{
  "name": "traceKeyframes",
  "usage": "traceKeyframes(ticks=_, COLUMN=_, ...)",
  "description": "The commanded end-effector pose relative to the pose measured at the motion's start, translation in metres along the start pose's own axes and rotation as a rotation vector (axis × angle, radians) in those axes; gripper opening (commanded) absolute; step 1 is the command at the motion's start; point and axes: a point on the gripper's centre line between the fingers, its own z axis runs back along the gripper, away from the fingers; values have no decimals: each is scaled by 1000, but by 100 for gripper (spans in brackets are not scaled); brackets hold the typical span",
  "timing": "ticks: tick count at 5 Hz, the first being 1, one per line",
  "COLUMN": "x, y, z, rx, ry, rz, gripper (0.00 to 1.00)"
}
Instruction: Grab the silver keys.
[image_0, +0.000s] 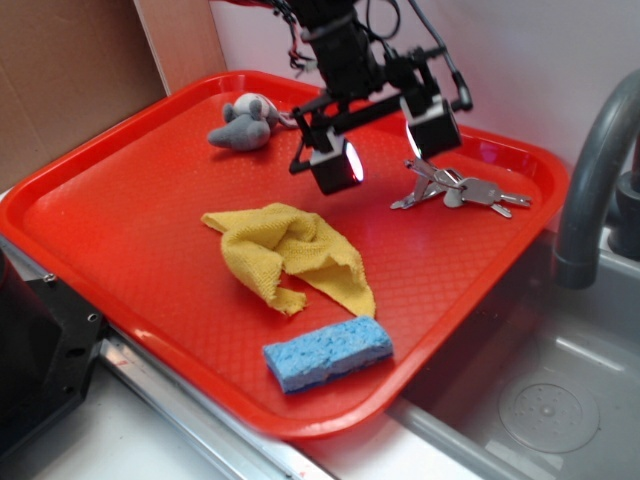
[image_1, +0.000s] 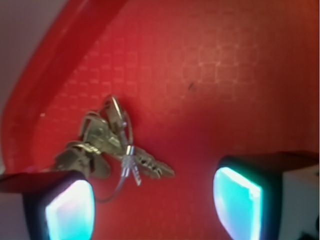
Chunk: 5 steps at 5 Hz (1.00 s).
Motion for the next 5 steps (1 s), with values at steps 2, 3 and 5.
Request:
traceKeyframes(ticks=2, x=13, y=-13, z=-10, rx=10, ry=-82, rz=-116, gripper=100)
traceKeyframes(ticks=3, x=15, y=-12, z=-11, rx=0, ry=-75, rz=-144, gripper=100)
traceKeyframes(ticks=5, x=14, y=-10, z=-24, rx=-19, ry=-35, rz=-159, gripper=0)
